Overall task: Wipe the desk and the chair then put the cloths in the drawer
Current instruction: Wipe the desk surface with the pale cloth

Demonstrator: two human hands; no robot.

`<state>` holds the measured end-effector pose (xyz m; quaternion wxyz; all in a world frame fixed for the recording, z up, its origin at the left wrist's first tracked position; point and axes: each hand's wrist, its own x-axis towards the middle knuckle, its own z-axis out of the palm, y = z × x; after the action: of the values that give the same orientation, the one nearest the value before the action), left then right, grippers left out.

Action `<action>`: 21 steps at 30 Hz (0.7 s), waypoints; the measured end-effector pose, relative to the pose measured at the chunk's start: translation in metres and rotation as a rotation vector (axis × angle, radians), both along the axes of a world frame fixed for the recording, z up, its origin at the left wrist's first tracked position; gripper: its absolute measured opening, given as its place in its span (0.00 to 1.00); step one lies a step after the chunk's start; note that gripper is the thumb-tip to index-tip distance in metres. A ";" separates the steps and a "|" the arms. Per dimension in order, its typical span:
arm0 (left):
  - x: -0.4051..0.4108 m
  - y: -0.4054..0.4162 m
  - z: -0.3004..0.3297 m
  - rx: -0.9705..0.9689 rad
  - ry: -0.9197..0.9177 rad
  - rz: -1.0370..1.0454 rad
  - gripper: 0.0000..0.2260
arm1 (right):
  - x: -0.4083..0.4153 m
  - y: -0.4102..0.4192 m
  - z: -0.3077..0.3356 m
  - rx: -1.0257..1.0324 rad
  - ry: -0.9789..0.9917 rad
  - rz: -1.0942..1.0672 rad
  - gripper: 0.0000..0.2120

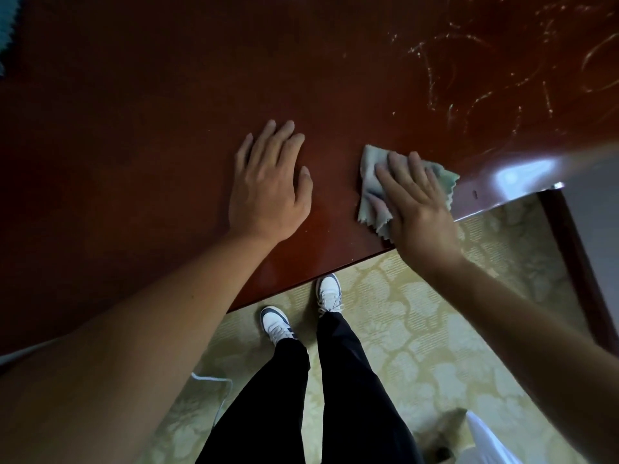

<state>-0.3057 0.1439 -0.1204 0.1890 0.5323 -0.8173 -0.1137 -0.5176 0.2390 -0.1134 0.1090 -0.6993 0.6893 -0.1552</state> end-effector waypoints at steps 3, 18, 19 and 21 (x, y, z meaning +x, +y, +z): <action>0.000 0.001 0.001 0.006 -0.003 -0.010 0.20 | -0.032 -0.016 0.001 -0.006 0.047 -0.041 0.23; -0.001 0.000 0.001 -0.004 -0.011 -0.005 0.20 | -0.040 -0.033 0.005 0.003 0.049 -0.249 0.25; 0.000 0.001 0.001 -0.009 -0.010 -0.005 0.20 | -0.025 -0.022 0.003 -0.010 0.051 -0.184 0.24; -0.001 0.000 0.001 -0.014 -0.014 -0.004 0.20 | 0.000 0.003 0.000 -0.033 0.046 -0.031 0.22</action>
<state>-0.3062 0.1437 -0.1197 0.1867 0.5299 -0.8206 -0.1044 -0.5171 0.2423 -0.1136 0.0793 -0.6934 0.6999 -0.1520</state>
